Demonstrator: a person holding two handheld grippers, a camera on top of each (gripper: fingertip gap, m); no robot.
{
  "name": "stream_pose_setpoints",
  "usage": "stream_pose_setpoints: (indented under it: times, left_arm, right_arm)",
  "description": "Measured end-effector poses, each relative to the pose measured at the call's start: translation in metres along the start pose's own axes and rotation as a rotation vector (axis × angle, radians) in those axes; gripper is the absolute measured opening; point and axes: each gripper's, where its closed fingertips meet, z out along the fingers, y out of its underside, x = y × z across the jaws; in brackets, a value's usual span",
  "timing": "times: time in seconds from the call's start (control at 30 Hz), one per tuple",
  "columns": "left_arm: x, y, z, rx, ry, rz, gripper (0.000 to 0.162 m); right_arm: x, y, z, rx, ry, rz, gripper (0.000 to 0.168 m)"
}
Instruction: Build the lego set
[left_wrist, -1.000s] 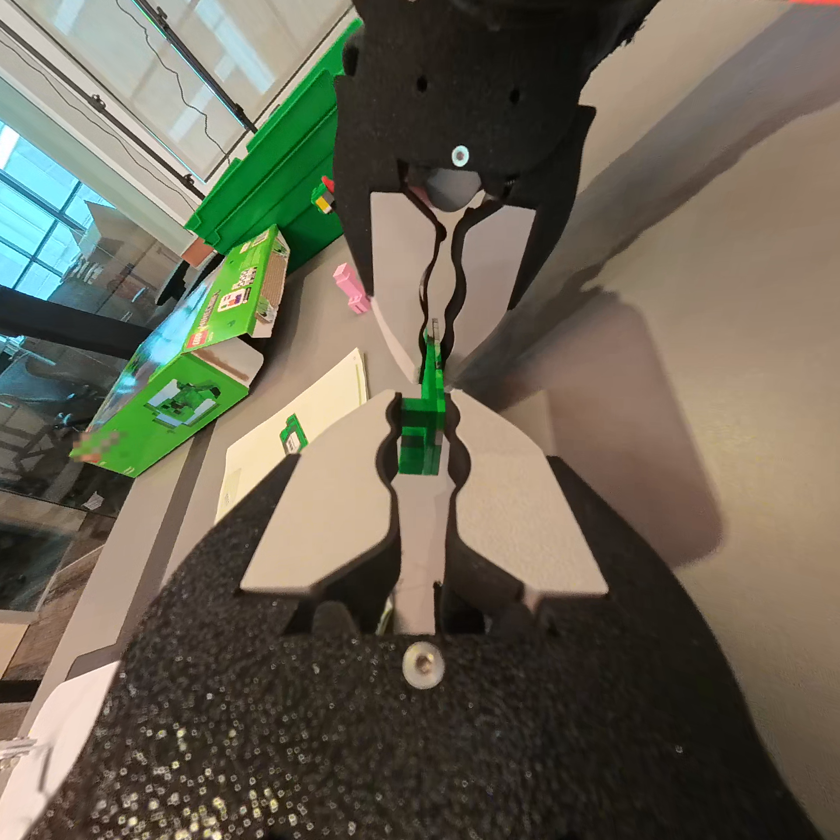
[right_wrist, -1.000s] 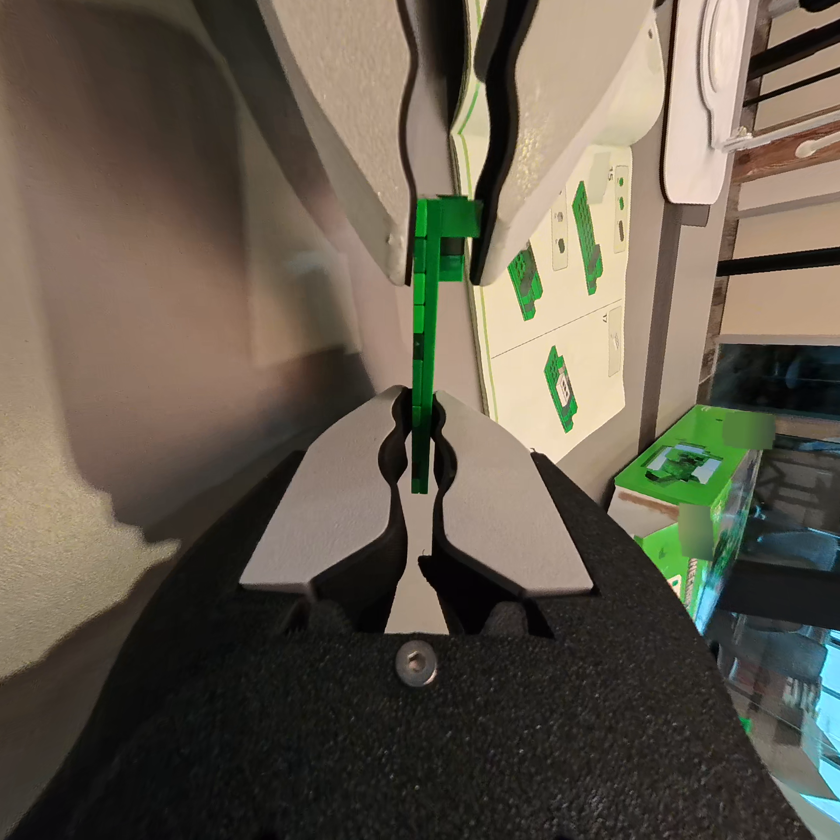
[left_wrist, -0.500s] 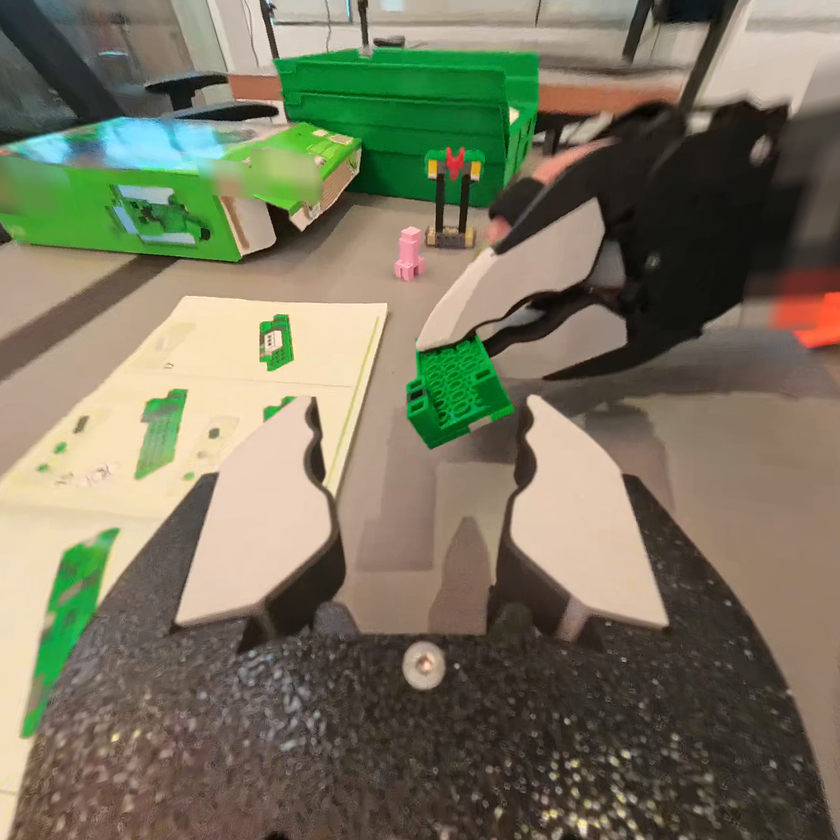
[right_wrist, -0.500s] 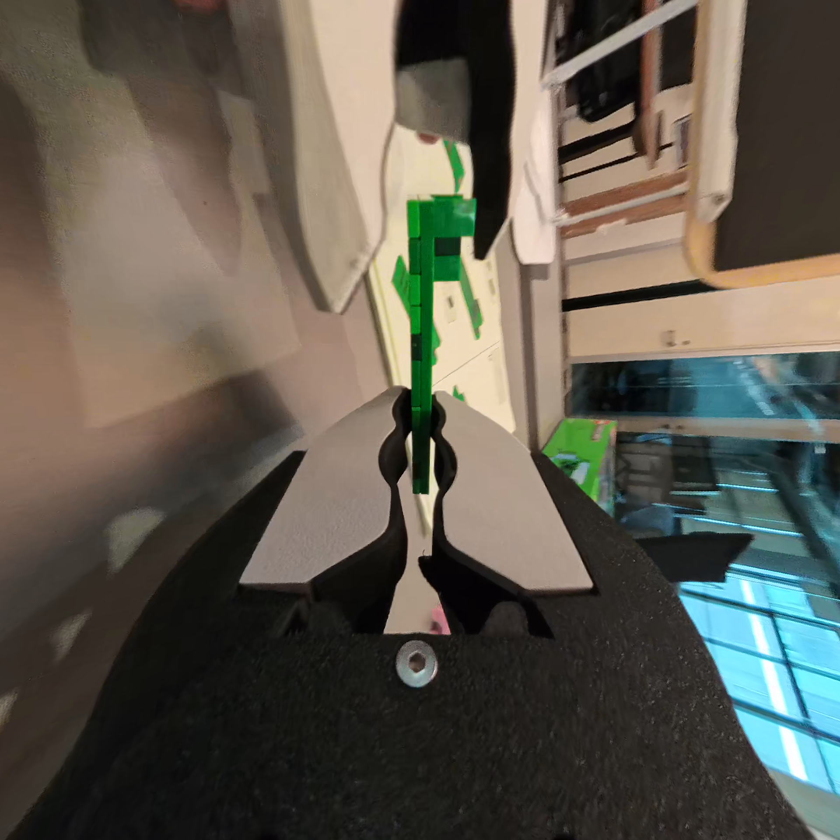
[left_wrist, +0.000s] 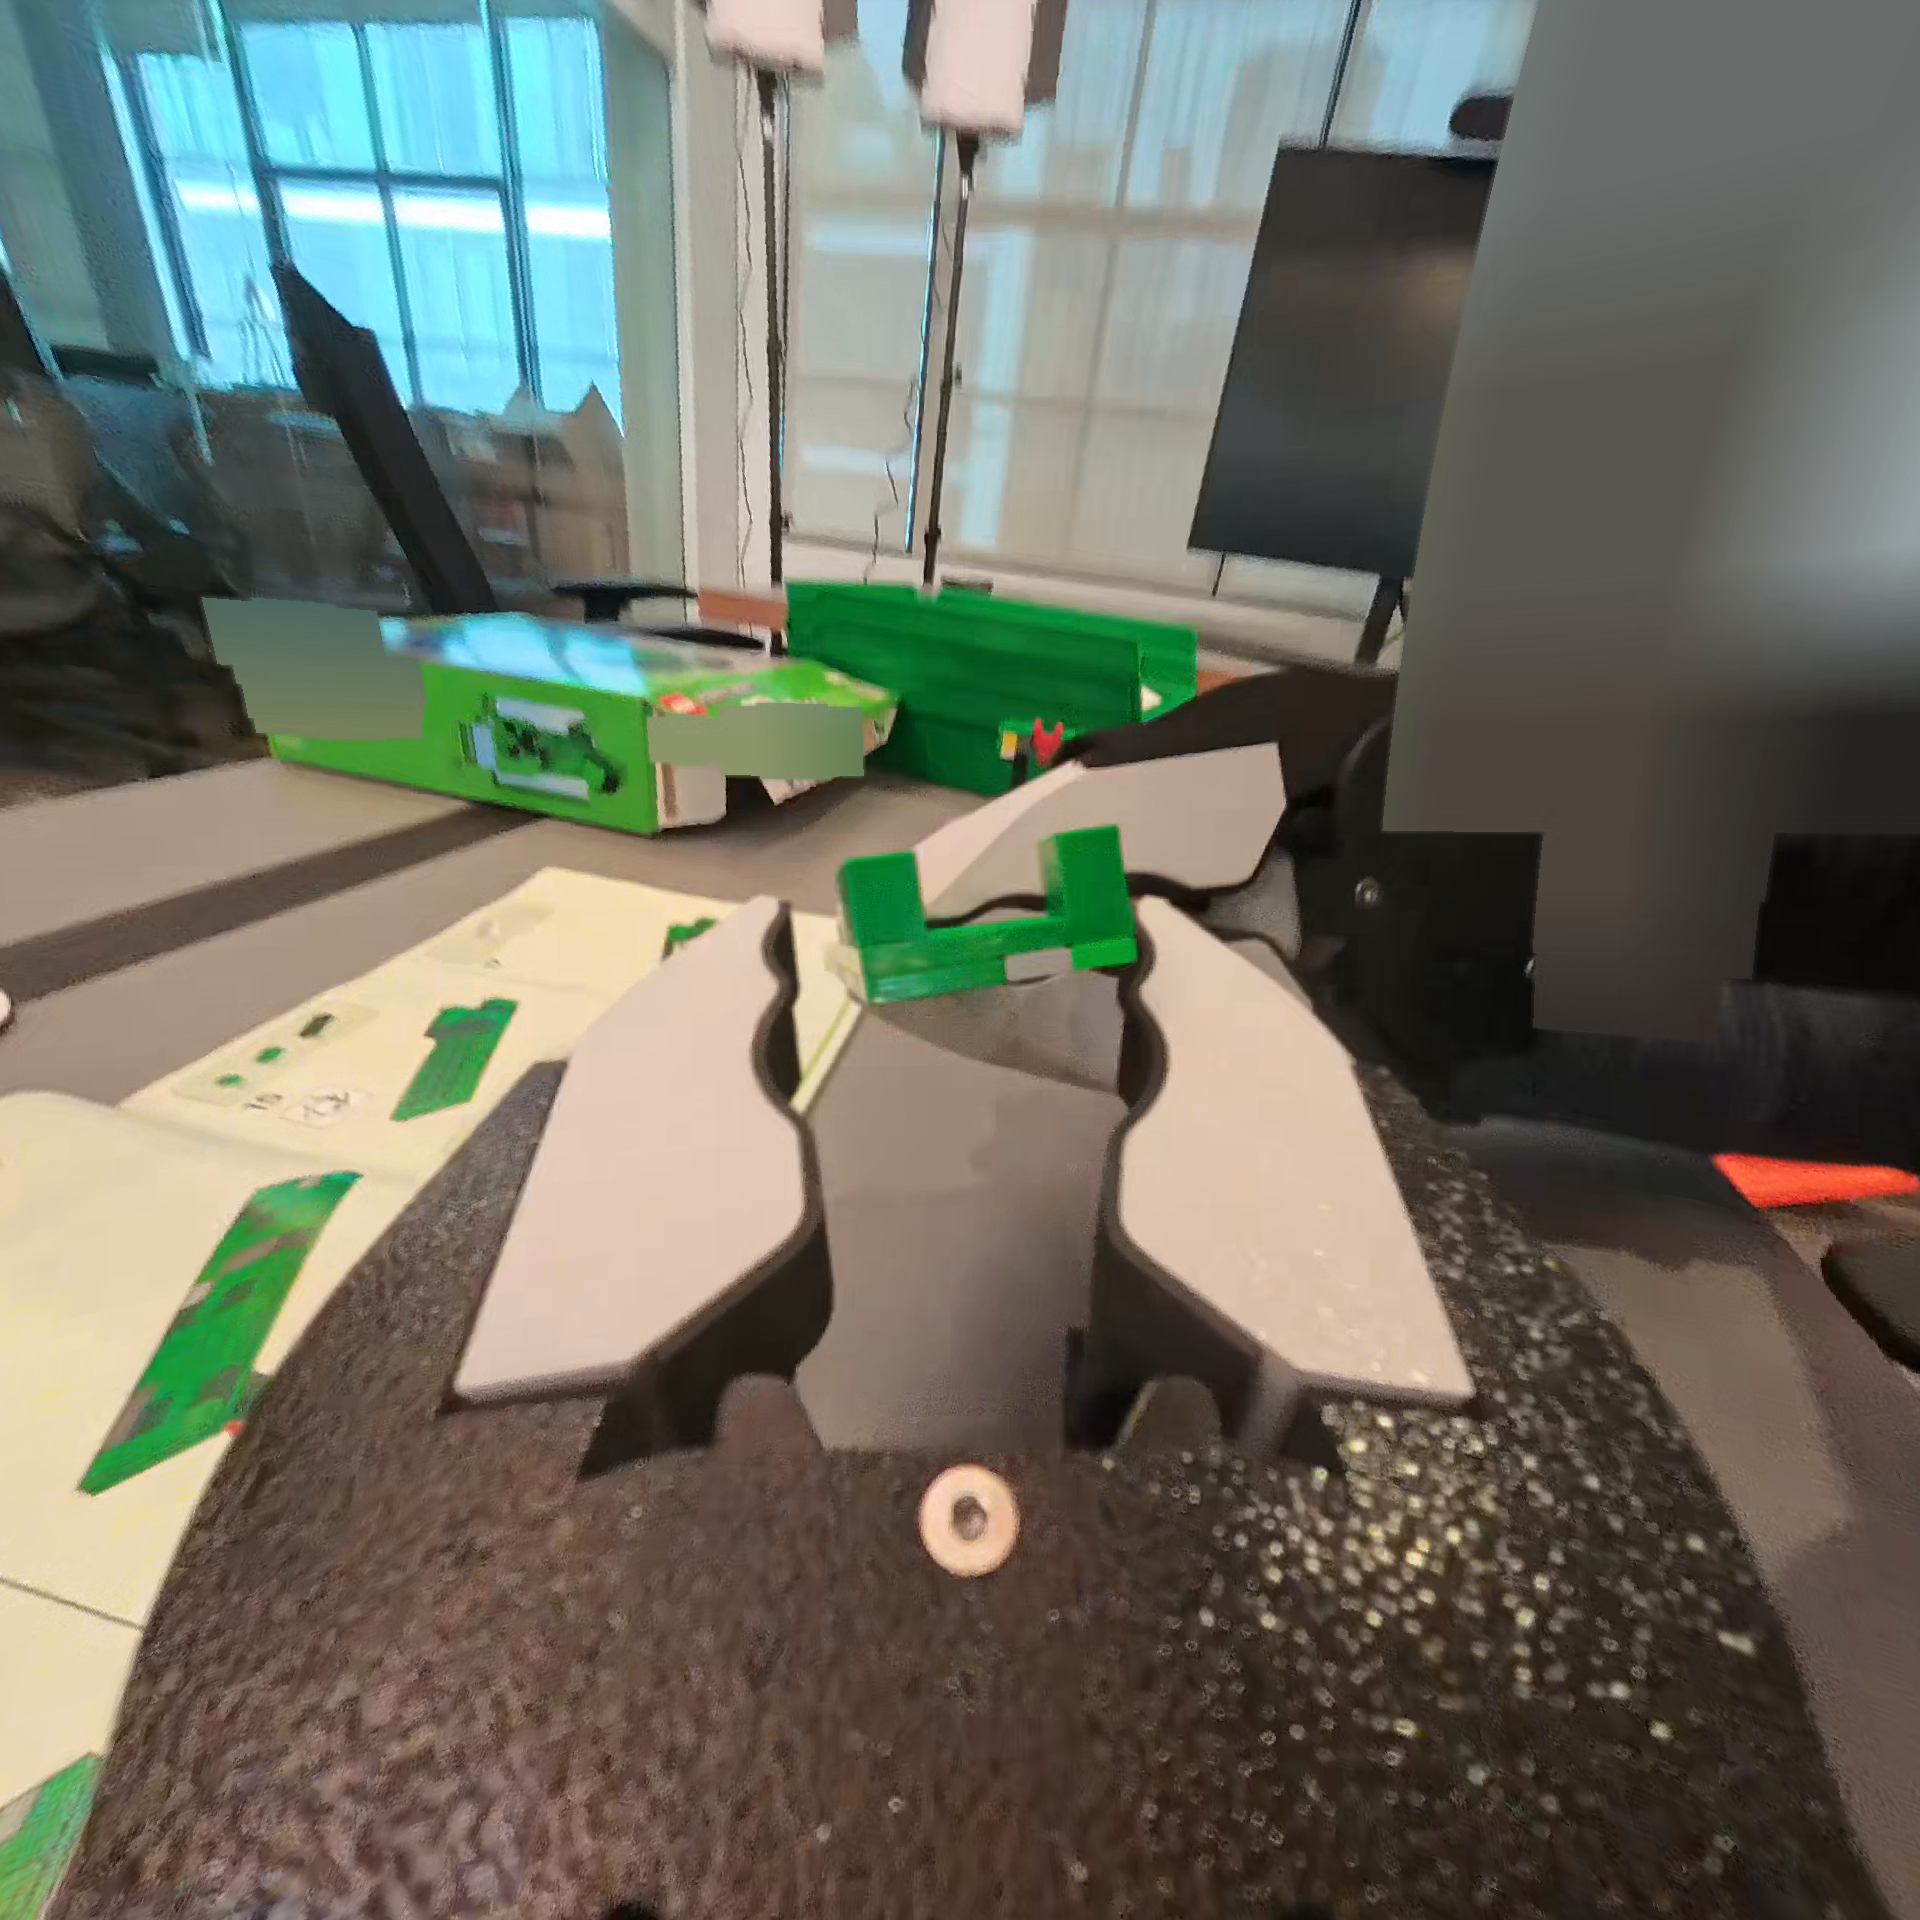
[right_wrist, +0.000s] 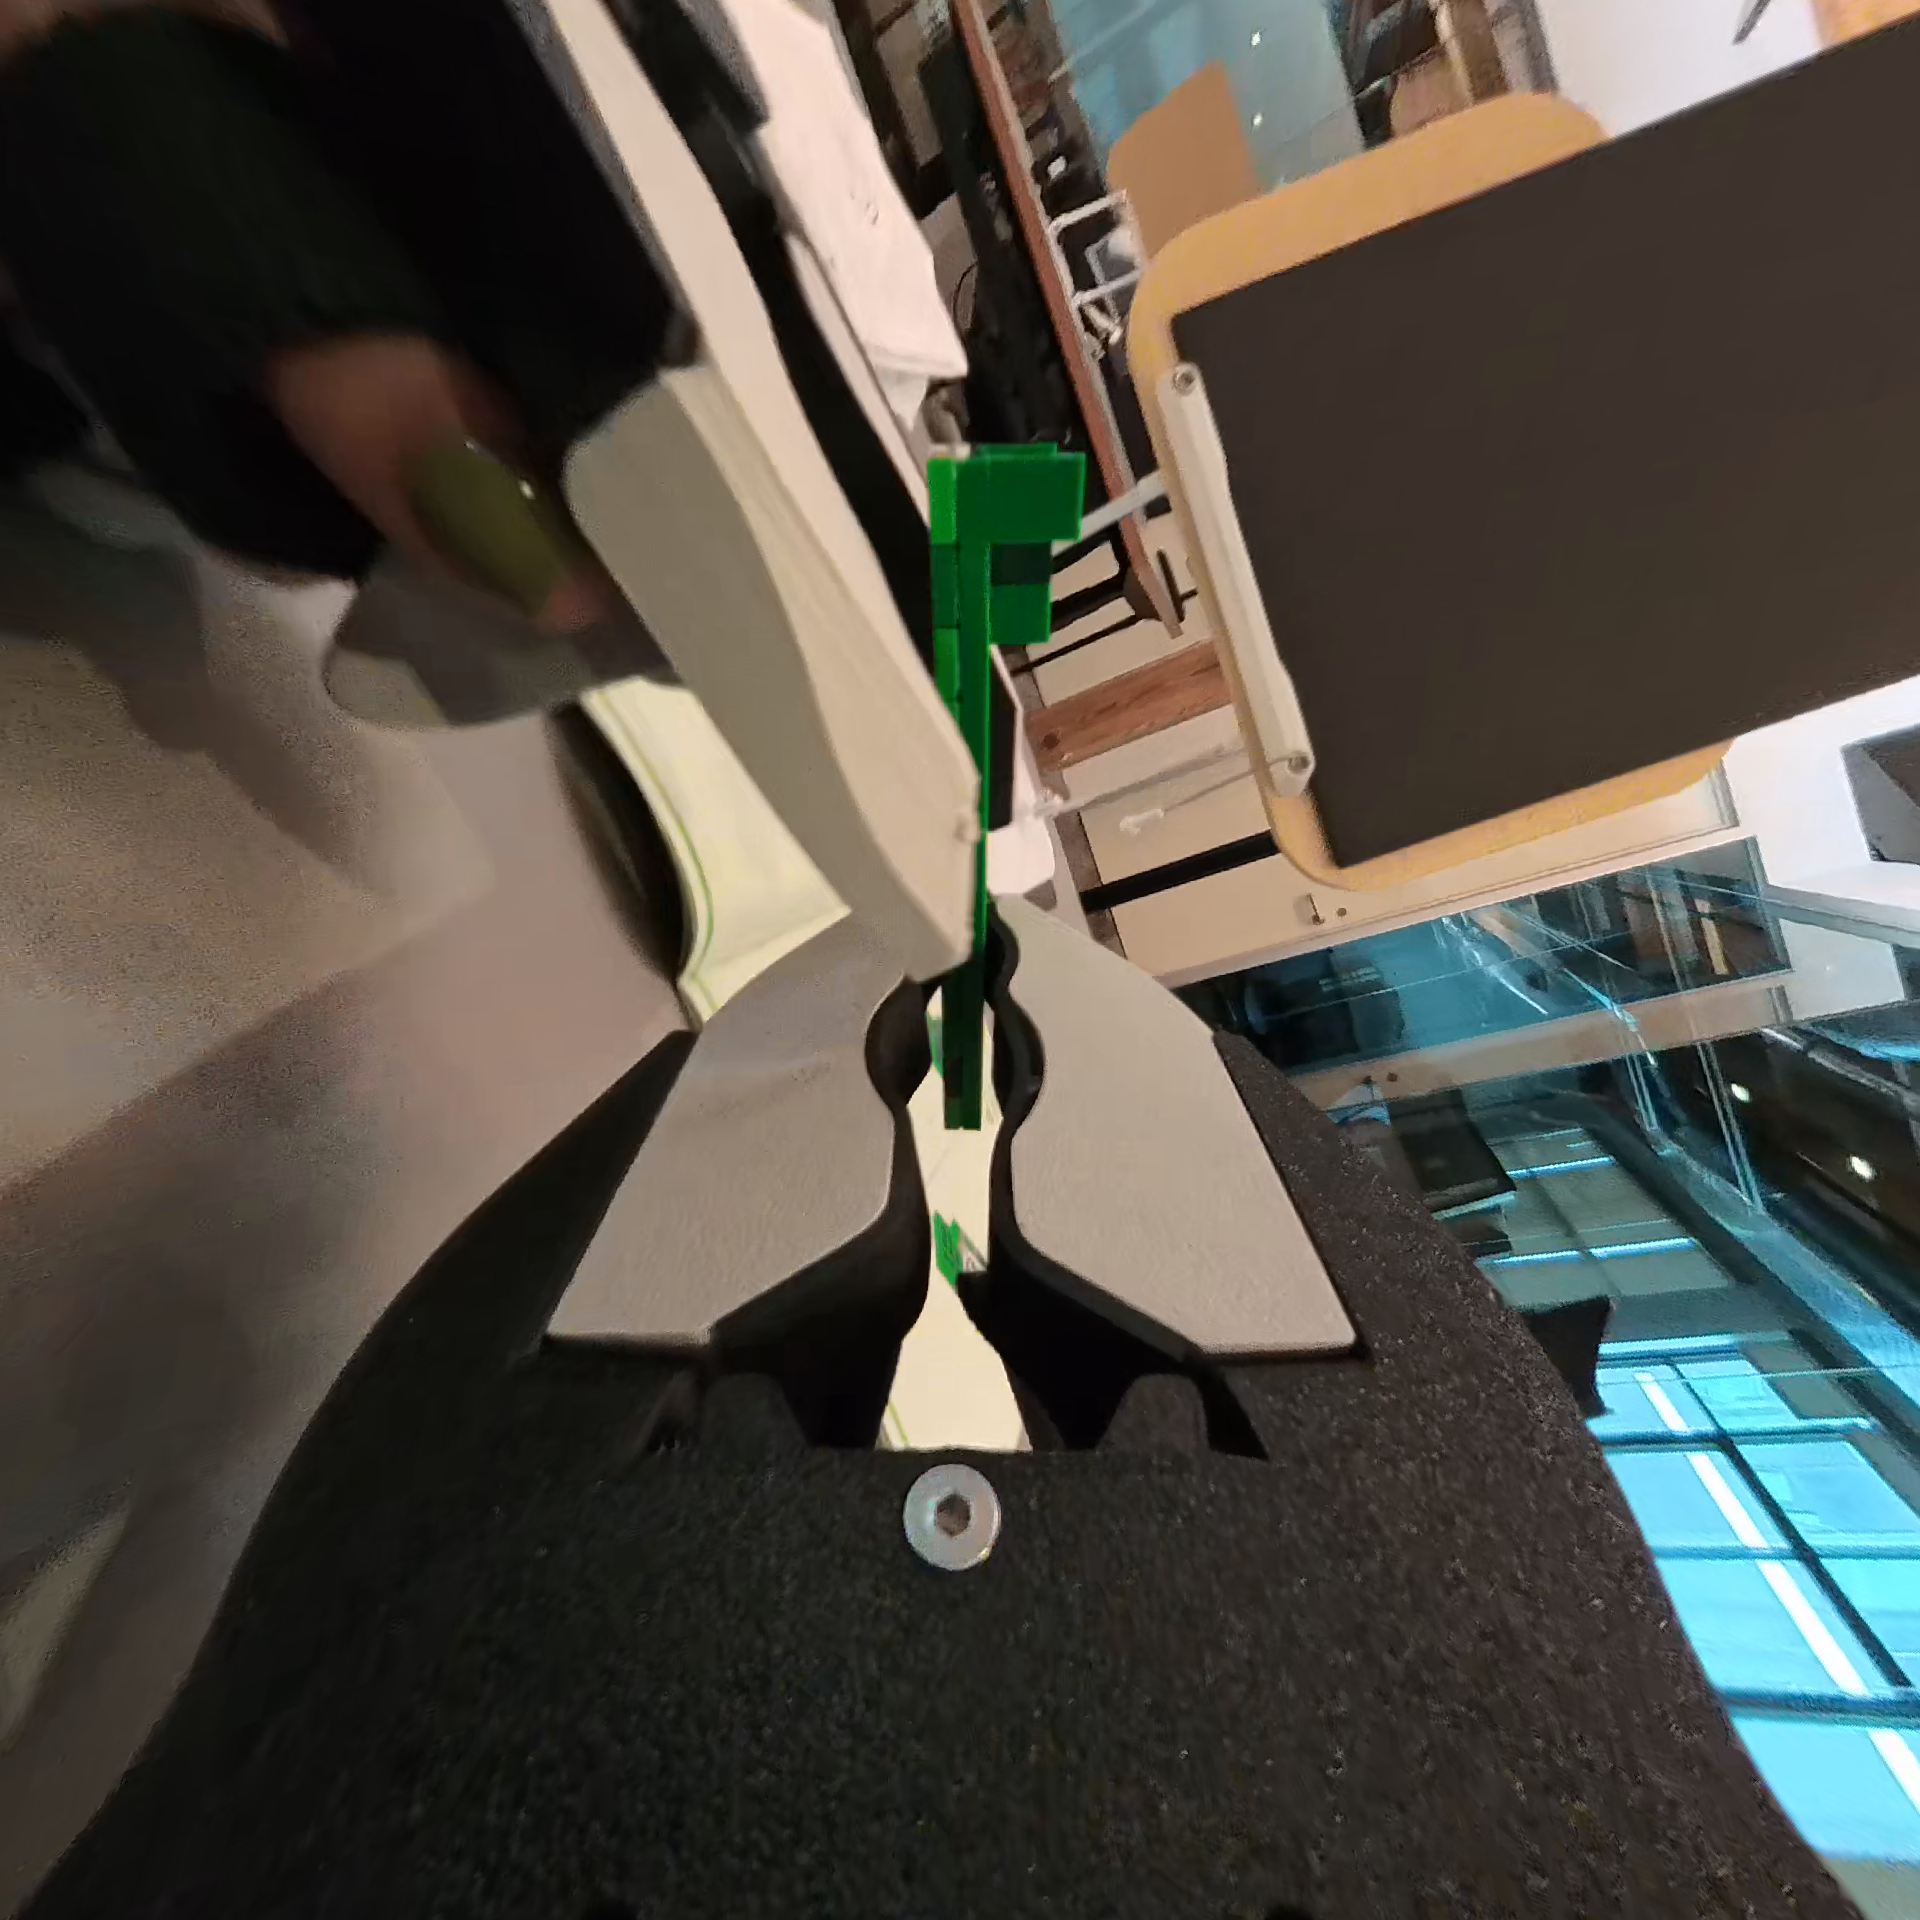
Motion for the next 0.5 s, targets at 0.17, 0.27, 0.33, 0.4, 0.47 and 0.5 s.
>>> stream_pose_setpoints:
  times: [0.17,0.27,0.33,0.4,0.47,0.5]
  left_arm:
    - [-0.009,-0.017,-0.011,0.115,-0.032,-0.014,0.048]
    - [-0.015,-0.022,-0.016,0.169,-0.048,-0.042,0.044]
    - [-0.017,-0.024,-0.017,0.187,-0.063,-0.043,0.043]
    - [-0.020,-0.025,-0.018,0.194,-0.080,-0.032,0.041]
    - [-0.022,-0.027,-0.021,0.201,-0.090,-0.024,0.037]
    - [-0.024,-0.030,-0.023,0.214,-0.093,-0.029,0.037]
  right_arm:
    - [0.004,-0.020,0.014,0.047,0.082,0.048,0.007]
    - [0.005,-0.026,0.019,0.066,0.108,0.061,0.007]
    - [0.005,-0.028,0.021,0.072,0.111,0.070,0.007]
    - [0.006,-0.029,0.023,0.079,0.112,0.087,0.007]
    - [0.005,-0.033,0.023,0.106,0.114,0.105,0.007]
    - [0.005,-0.036,0.023,0.131,0.121,0.123,0.007]
